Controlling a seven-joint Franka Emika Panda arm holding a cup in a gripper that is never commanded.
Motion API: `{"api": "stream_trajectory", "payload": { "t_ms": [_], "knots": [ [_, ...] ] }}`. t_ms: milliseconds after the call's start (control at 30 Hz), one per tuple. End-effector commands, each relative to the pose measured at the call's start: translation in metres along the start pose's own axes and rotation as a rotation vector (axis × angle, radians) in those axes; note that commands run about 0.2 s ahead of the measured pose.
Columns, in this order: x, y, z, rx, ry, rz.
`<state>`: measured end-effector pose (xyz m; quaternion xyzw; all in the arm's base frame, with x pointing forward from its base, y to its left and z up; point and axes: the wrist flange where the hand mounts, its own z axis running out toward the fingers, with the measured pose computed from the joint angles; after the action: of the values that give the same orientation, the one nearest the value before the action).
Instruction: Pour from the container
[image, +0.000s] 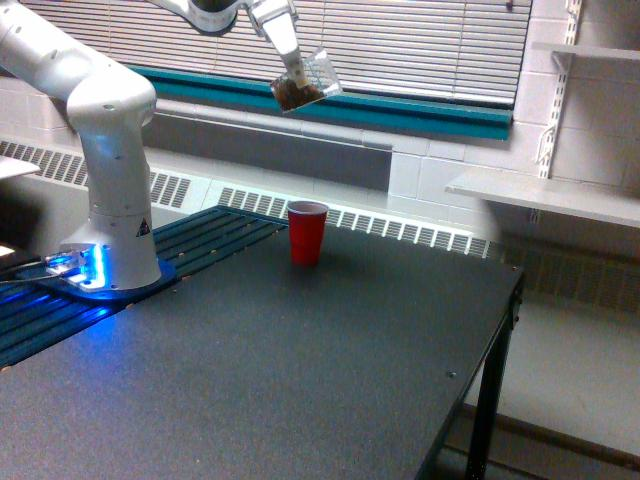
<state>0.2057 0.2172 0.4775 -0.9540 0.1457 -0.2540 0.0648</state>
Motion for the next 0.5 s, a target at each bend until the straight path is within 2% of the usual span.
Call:
{"api": "stream_trajectory", "payload": {
  "t_ms": [33,500],
  "knots": [
    [-0.016,-0.007,0.001,0.001,-0.035,0.057],
    [-0.028,-0.014,0.013,-0.015,-0.125,0.108]
  ]
}}
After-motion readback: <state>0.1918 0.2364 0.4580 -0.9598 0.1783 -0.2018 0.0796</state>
